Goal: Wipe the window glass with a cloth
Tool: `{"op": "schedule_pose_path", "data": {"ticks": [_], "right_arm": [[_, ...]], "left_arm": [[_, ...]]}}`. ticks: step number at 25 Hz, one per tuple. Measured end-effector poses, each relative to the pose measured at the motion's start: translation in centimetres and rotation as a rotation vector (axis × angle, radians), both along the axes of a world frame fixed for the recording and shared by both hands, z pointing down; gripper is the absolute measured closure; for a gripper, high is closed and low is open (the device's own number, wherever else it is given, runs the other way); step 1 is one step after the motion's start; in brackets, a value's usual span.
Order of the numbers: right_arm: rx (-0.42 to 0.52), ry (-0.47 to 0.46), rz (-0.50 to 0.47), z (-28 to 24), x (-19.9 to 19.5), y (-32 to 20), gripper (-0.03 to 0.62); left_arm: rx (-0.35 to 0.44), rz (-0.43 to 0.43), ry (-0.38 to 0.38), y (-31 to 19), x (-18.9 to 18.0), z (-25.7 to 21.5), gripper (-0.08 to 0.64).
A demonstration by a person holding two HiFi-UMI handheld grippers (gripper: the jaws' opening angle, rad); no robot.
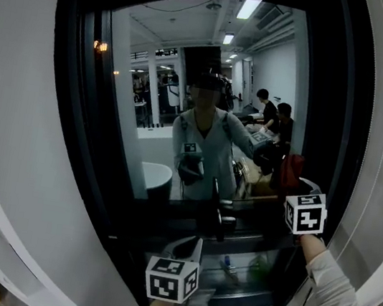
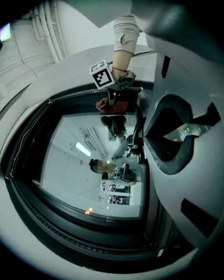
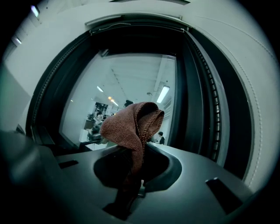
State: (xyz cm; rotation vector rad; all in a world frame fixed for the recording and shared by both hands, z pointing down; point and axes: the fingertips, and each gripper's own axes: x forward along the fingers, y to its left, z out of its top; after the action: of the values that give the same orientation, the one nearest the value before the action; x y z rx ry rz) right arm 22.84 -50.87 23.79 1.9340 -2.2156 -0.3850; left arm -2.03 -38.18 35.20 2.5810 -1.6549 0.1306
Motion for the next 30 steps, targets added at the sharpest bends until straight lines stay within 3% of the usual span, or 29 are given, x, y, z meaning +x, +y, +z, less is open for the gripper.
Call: {"op": "schedule_pose_path", "data": {"ticks": [7,15,19,26,30], "right_arm": [[0.025,-0.027,-0.179,1.4,-6.1,5.7,0.541],[0.027,0.01,-0.281,5.7,-11.8,12.6,0.541],[-0.025,-0.008,-0.314,9.2,-14.0,15.5,0.54],[-0.167,-0.127,-0.354,15.3,-16.4,19.8,0.541],[-0.212,-0.136,-0.365,18.0,-17.3,22.1,0.541]], "left_arm": [[-0.009,-0.007,-0.003,0.7,0.3,1.5,0.555],[-0.015,-0.012,0.022,3.5,-0.9,2.7,0.555],[-0.039,-0.024,0.038,5.0,-2.3,4.1,0.555],[-0.065,-0.042,0.047,8.3,-4.2,6.1,0.555],[-0.085,-0.039,0.053,10.2,-4.5,7.3,0.555]]}}
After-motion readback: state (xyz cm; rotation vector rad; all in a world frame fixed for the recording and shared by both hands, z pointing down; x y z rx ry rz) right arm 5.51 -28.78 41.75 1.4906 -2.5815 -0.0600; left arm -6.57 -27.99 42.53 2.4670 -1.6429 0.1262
